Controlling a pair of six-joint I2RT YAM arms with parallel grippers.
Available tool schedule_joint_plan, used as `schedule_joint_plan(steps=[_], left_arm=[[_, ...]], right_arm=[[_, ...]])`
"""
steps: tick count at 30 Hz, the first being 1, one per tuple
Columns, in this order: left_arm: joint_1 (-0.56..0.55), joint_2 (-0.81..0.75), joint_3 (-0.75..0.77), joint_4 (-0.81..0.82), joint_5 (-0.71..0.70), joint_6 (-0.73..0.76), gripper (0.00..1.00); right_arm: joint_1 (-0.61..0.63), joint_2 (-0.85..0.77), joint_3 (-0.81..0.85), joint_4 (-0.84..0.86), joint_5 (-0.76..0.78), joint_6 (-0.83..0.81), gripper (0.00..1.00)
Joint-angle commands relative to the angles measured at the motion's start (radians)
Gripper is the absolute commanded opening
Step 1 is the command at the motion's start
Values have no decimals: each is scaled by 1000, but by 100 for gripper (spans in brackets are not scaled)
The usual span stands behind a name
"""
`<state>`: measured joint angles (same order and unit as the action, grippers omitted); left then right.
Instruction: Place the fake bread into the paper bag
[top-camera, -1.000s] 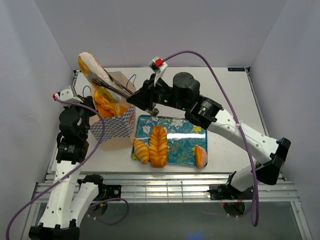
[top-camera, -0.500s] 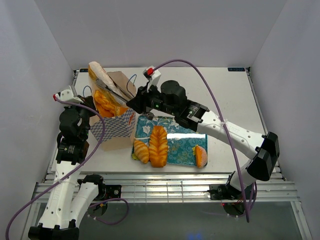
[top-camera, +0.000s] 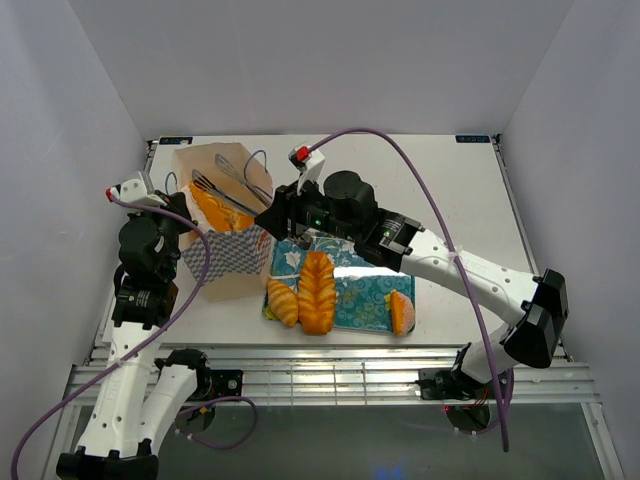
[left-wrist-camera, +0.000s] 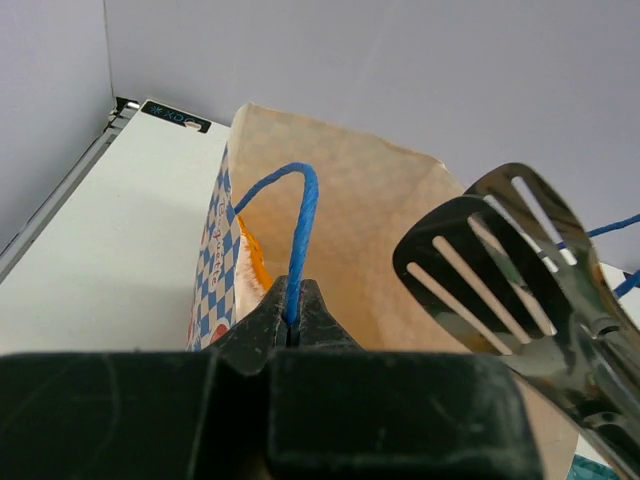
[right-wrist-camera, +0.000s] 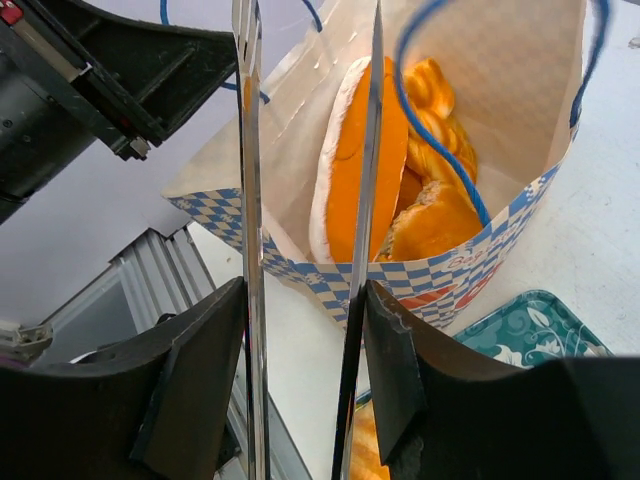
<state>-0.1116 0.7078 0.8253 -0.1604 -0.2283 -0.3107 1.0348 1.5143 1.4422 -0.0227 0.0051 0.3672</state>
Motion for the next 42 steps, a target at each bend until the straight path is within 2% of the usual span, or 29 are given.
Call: schedule_joint_plan(steps=[1, 7, 11, 17, 23, 27, 30, 36, 42], left_arm=[[-3, -10, -8, 2, 0, 9, 0], [-3, -8, -9, 2, 3, 9, 0], [-5, -7, -8, 1, 1, 9, 0], [-7, -2, -6, -2, -5, 13, 0], [-8, 5, -8, -2, -3, 15, 0], [-8, 9, -5, -4, 3, 13, 0], [-10, 12, -8, -5, 4, 13, 0], [-11, 16, -8, -5, 18, 12, 0], [-14, 18, -6, -4, 27, 12, 0]], right_arm=[[4, -43, 26, 55, 29, -4, 55], [4, -68, 76, 24, 24, -19, 55], [5, -140, 49, -19, 68, -22, 53], [11, -354, -170, -23, 136, -20, 51], [10, -610, -357, -120, 154, -13, 54], [10, -767, -485, -186, 257, 5, 55], [11, -837, -575, -236, 288, 38, 56], [10, -933, -755, -322, 236, 139, 57], [10, -994, -899, -370, 168, 352, 57]])
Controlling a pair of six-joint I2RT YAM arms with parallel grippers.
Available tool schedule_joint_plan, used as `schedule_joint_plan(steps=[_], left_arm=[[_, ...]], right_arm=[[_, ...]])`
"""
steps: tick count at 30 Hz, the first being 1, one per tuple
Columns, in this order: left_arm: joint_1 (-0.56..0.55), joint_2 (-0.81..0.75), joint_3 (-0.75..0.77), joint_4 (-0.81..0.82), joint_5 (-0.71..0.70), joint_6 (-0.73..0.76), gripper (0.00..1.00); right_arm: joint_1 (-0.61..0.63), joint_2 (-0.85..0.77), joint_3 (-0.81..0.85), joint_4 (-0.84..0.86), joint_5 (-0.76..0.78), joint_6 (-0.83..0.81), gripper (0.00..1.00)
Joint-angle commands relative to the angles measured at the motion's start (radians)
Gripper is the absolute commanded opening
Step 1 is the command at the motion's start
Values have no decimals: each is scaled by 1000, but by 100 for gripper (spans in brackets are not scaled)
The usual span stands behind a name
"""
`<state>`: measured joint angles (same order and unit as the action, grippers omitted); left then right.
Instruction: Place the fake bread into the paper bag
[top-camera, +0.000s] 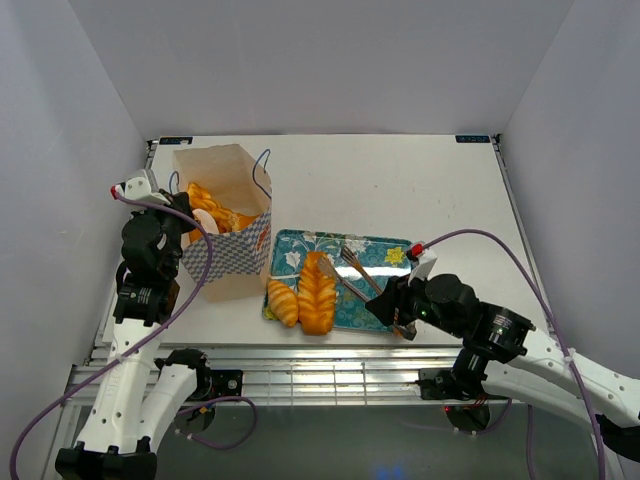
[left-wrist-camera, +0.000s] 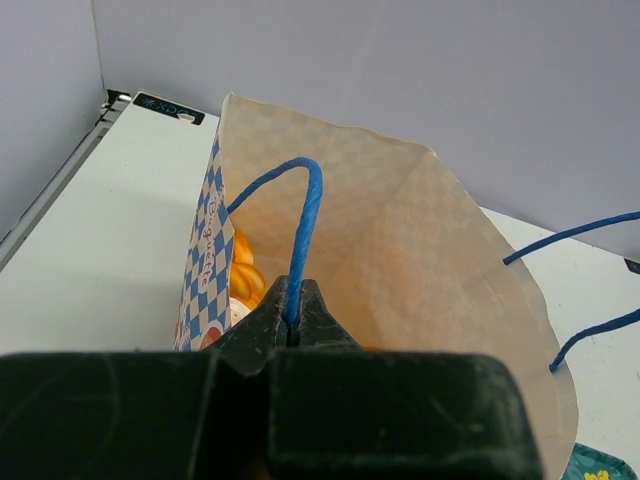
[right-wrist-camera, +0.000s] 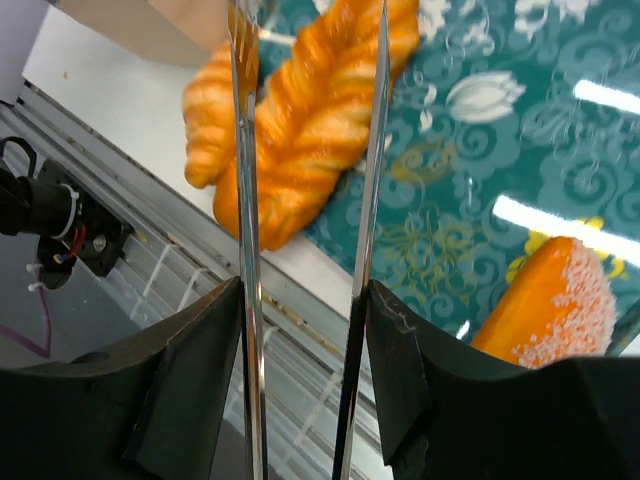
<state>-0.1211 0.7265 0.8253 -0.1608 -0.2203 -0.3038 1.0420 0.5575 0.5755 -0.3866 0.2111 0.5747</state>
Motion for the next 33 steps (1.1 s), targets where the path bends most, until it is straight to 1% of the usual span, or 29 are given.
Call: schedule_joint_plan(steps=[1, 3, 8, 15, 19, 25, 29, 33], left_arm=[[-6, -2, -8, -5, 21, 5, 0], [-6, -6, -6, -5, 21, 5, 0], [-9, -4, -6, -3, 35, 3, 0], [-14, -10, -8, -2, 27, 3, 0], [-17, -9, -6, -3, 30, 6, 0], [-22, -13, -8, -3, 27, 6, 0], [-23, -16, -8, -2, 25, 6, 0], [-23, -18, -8, -2, 33, 6, 0]], right_arm=[[4, -42, -67, -6, -44, 169, 57], [4, -56, -94, -2, -45, 220, 56], [3, -53, -160, 46, -39, 277, 56], [4, 28, -206, 153, -76, 317, 55], [4, 71, -210, 207, -91, 323, 54], [3, 124, -195, 222, -85, 326, 53], [3, 143, -194, 264, -110, 332, 53], [3, 163, -178, 269, -95, 330, 53]])
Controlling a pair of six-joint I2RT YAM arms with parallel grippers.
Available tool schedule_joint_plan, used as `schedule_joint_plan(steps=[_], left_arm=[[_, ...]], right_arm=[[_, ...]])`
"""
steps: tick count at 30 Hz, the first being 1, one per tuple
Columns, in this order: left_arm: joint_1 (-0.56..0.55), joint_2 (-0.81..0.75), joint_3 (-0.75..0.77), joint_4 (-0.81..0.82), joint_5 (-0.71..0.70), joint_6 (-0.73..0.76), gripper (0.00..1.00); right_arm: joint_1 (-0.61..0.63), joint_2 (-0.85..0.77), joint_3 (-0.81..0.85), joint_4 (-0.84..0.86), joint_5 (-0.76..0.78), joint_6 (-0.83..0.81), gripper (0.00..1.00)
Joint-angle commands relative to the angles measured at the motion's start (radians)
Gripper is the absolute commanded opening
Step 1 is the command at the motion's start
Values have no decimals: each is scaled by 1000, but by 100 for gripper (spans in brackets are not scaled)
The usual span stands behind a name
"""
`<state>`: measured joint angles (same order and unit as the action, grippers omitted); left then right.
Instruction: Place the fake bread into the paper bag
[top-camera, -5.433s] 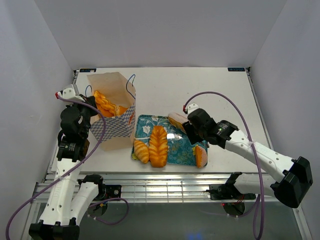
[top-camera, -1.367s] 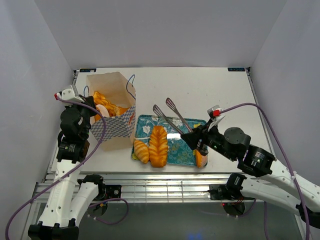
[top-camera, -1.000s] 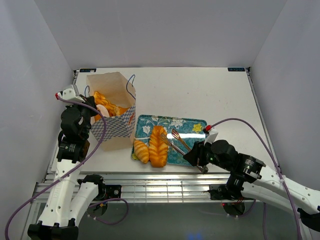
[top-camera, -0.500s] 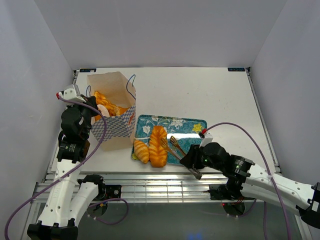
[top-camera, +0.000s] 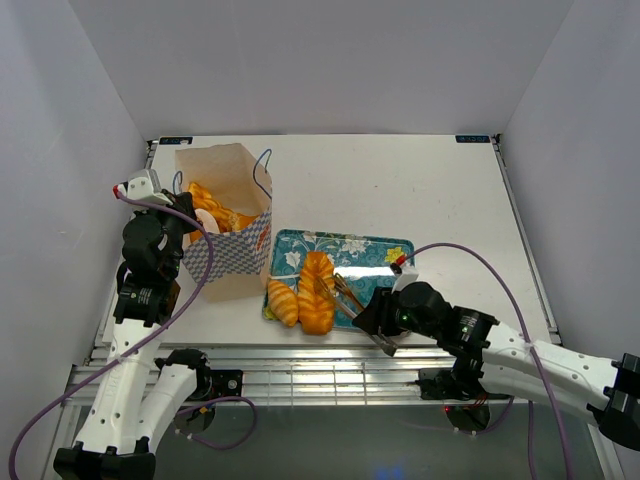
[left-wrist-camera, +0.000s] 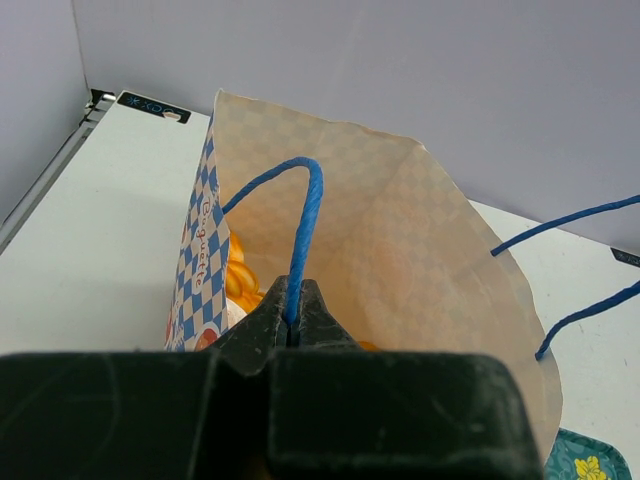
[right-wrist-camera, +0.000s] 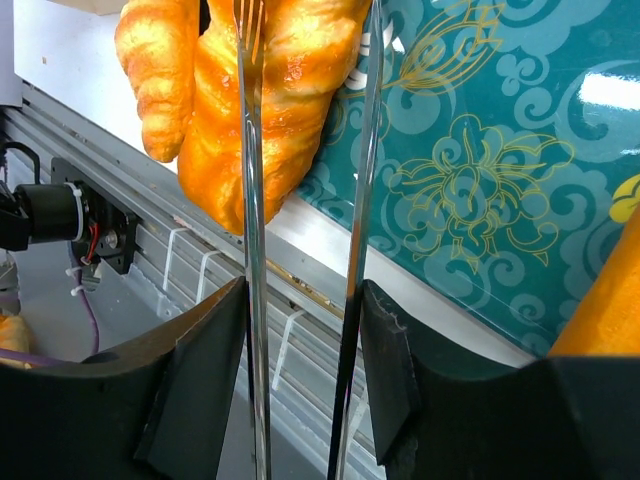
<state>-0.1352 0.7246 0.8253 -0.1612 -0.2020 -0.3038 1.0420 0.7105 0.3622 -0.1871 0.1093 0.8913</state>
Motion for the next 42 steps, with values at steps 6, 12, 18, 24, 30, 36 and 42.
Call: schedule_joint_plan(steps=[6, 12, 18, 24, 30, 36, 42], left_arm=[[-12, -22, -9, 2, 18, 8, 0], [-15, -19, -11, 0, 13, 8, 0], [-18, -24, -11, -1, 15, 8, 0], [-20, -27, -11, 2, 12, 8, 0], [-20, -27, -9, 2, 12, 8, 0], [-20, -27, -12, -1, 7, 8, 0], [-20, -33, -11, -1, -2, 8, 0]], right_arm=[[3, 79, 60, 75, 13, 12, 54], [4, 87, 55, 100, 9, 32, 40], [3, 4, 110, 65, 67, 18, 11], [1, -72, 222, -34, 180, -8, 8], [1, -108, 337, -55, 271, -69, 8], [1, -53, 480, 14, 207, -251, 8], [3, 92, 699, 70, 13, -365, 8]])
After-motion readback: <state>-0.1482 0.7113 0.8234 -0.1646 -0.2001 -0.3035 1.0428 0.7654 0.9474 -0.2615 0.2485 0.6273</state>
